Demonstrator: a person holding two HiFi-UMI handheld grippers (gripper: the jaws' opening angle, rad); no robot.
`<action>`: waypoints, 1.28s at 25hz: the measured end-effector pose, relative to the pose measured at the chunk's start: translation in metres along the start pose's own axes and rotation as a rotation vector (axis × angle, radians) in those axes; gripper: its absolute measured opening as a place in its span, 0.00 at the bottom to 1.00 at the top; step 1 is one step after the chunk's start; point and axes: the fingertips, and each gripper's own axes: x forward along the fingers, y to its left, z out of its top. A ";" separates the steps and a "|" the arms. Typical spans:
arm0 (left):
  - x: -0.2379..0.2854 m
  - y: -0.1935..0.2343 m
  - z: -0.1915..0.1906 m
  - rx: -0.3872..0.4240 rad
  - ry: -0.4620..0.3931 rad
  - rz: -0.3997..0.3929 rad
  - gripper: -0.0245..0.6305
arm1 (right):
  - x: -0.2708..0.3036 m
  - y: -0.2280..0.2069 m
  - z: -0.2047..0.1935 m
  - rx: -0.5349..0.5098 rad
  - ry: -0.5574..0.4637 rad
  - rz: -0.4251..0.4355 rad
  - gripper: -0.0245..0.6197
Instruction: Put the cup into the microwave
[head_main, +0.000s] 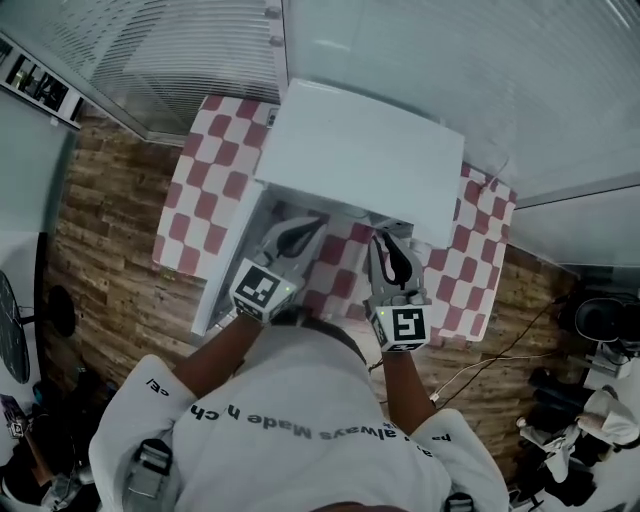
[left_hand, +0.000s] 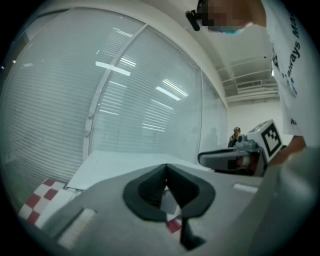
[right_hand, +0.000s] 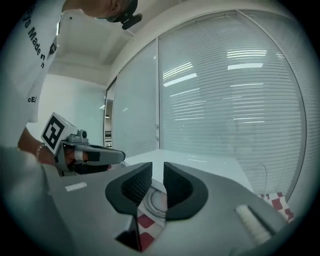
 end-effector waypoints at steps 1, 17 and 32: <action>-0.003 -0.004 0.009 0.007 -0.007 -0.004 0.04 | -0.005 0.003 0.009 -0.001 -0.011 0.008 0.15; -0.039 -0.041 0.080 0.025 -0.081 -0.036 0.04 | -0.054 0.036 0.100 -0.027 -0.095 0.089 0.15; -0.050 -0.035 0.120 0.006 -0.130 -0.013 0.04 | -0.059 0.051 0.134 -0.051 -0.105 0.107 0.15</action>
